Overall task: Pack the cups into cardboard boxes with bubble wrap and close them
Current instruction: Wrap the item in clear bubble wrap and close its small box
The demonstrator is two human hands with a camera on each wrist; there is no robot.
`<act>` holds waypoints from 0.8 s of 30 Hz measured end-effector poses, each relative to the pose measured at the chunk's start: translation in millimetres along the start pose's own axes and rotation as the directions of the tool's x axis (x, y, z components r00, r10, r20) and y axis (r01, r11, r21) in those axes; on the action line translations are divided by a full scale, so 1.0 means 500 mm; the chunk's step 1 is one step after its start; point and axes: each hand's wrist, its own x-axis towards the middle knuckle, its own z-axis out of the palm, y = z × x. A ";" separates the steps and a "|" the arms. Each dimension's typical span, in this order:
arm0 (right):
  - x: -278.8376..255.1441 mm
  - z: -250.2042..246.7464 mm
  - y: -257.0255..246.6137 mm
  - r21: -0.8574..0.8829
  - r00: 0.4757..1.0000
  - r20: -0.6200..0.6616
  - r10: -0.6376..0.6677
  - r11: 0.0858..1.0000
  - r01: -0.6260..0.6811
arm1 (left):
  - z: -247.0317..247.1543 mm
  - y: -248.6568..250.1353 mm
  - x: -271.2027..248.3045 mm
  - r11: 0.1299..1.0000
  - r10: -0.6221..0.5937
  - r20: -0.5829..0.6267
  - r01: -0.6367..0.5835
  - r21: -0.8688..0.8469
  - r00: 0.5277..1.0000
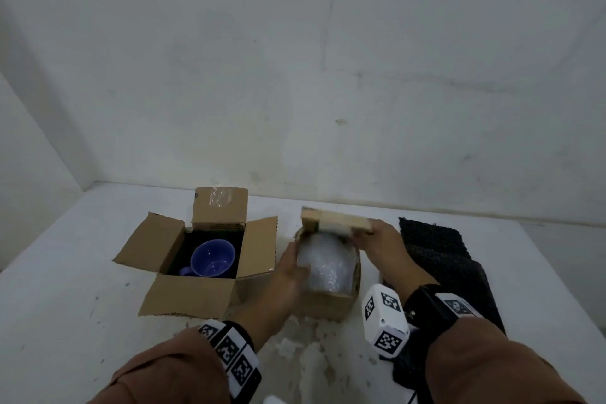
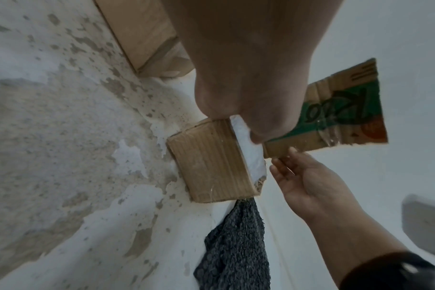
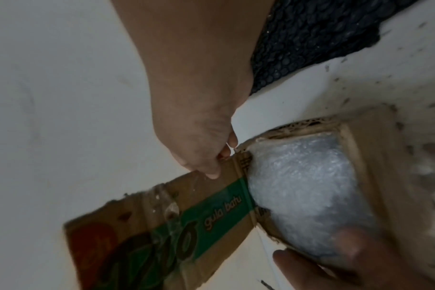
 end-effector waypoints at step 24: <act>-0.149 0.094 0.001 -0.168 0.993 0.047 0.109 0.981 -0.100 | -0.015 0.066 -0.046 0.985 -0.173 0.212 0.165 0.052 0.962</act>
